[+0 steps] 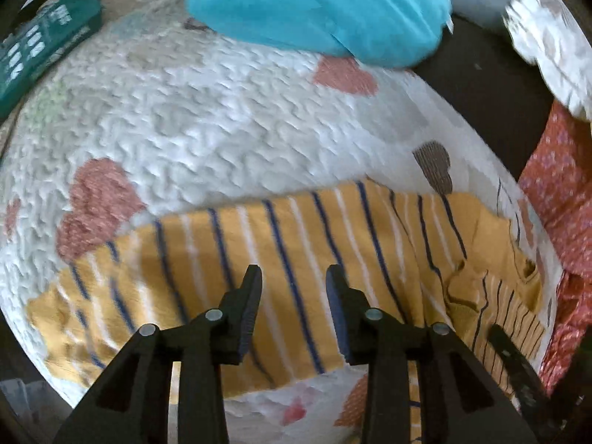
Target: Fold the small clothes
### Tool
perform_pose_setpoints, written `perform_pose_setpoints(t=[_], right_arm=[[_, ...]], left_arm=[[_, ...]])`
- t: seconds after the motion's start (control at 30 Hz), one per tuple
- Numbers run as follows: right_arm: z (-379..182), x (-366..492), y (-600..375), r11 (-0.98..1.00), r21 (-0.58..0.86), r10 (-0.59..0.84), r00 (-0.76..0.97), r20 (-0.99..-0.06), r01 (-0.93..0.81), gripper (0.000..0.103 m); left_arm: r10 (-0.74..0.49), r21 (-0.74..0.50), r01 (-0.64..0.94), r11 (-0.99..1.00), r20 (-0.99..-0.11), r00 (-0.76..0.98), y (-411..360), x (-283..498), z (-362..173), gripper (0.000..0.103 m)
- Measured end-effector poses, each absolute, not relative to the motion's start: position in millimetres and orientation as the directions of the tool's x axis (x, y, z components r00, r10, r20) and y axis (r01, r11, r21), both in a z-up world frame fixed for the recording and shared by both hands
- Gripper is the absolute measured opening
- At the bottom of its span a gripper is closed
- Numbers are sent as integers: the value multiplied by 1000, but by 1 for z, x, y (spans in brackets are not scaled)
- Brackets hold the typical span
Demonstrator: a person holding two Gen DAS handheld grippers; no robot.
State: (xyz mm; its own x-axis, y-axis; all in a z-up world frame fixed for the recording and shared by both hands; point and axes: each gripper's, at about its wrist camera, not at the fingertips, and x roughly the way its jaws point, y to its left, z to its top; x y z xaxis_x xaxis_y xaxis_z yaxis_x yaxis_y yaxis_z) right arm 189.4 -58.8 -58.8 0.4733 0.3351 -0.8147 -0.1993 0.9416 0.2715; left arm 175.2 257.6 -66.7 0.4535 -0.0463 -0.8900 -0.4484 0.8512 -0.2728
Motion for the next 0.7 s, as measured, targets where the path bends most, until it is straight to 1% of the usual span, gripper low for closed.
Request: perform_pose_setpoints(t=[0.07, 0.17, 0.23, 0.33, 0.43, 0.5, 0.57, 0.63, 0.67, 0.7], right_arm=[[-68, 197, -26, 941, 260, 333, 454, -826, -217, 15], [-86, 207, 3, 937, 245, 328, 390, -861, -248, 16], [-86, 206, 12, 946, 181, 285, 421, -861, -269, 16], [-79, 206, 9, 944, 165, 275, 407, -871, -285, 15], [-52, 190, 6, 947, 123, 262, 493, -830, -297, 15], [-40, 180, 18, 930, 139, 304, 500, -811, -340, 16], [-34, 168, 42, 891, 175, 374, 458, -806, -420, 19], [-36, 156, 75, 833, 215, 443, 383, -810, -510, 30], [-38, 149, 92, 801, 237, 476, 345, -809, -550, 32], [-41, 140, 113, 764, 257, 507, 305, -806, -592, 38]], left_arm=[[-18, -258, -474, 842, -891, 453, 273, 172, -63, 46], [-4, -239, -515, 823, -910, 416, 292, 169, -69, 46], [-30, -263, -549, 794, -918, 396, 309, 167, -75, 46], [-51, -313, -592, 743, -908, 416, 336, 156, -72, 46], [7, -322, -654, 684, -894, 448, 373, 136, -60, 46], [53, -322, -706, 631, -890, 454, 398, 119, -56, 46], [108, -319, -765, 559, -887, 449, 423, 99, -53, 46], [148, -337, -817, 467, -881, 449, 451, 76, -51, 46], [169, -349, -837, 421, -877, 450, 464, 64, -50, 46], [203, -359, -861, 360, -871, 447, 481, 46, -49, 46]])
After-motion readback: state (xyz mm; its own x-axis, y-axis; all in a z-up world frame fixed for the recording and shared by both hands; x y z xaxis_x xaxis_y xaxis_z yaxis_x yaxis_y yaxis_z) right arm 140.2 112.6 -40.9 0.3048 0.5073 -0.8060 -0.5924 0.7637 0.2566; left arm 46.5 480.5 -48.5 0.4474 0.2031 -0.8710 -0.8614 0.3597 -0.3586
